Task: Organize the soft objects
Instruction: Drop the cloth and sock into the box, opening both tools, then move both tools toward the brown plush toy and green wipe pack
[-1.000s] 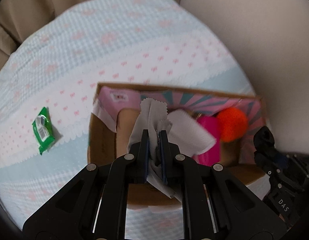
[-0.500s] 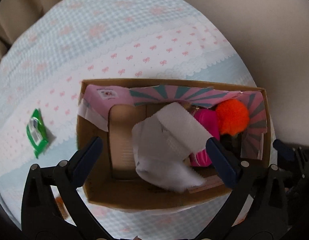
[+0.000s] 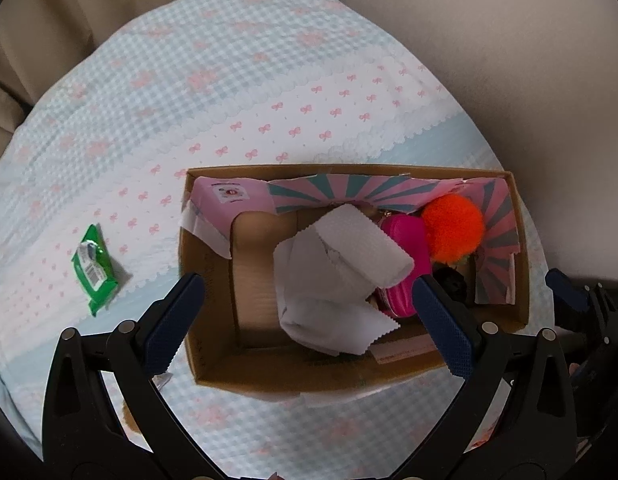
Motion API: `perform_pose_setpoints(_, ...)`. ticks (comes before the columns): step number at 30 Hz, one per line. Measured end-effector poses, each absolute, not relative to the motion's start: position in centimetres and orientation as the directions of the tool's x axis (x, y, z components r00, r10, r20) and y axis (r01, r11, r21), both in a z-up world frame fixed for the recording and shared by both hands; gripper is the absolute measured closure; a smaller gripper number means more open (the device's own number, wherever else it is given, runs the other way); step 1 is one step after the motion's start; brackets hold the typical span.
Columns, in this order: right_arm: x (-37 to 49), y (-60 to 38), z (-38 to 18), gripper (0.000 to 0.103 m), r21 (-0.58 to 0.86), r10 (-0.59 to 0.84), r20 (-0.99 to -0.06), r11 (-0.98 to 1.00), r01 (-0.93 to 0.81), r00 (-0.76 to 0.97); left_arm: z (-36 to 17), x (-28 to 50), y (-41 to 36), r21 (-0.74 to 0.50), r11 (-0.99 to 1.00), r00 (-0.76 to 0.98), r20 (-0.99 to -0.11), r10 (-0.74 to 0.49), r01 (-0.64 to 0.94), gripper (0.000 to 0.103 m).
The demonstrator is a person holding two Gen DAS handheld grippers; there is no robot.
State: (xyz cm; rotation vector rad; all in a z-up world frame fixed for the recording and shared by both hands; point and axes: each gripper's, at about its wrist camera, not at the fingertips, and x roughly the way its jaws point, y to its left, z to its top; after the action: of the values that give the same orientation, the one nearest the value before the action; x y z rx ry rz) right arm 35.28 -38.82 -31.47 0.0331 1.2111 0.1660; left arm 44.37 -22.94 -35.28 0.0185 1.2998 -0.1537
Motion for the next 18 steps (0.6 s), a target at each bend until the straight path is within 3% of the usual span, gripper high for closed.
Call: perform_pose_setpoints(18,31.0,-36.6,-21.0,0.0,0.044,0.086,-0.864,0.994,-0.095,0.497,-24.8,36.3,-17.7,-0.072,0.994,0.421,-0.901,-0.1,0.081,0.0)
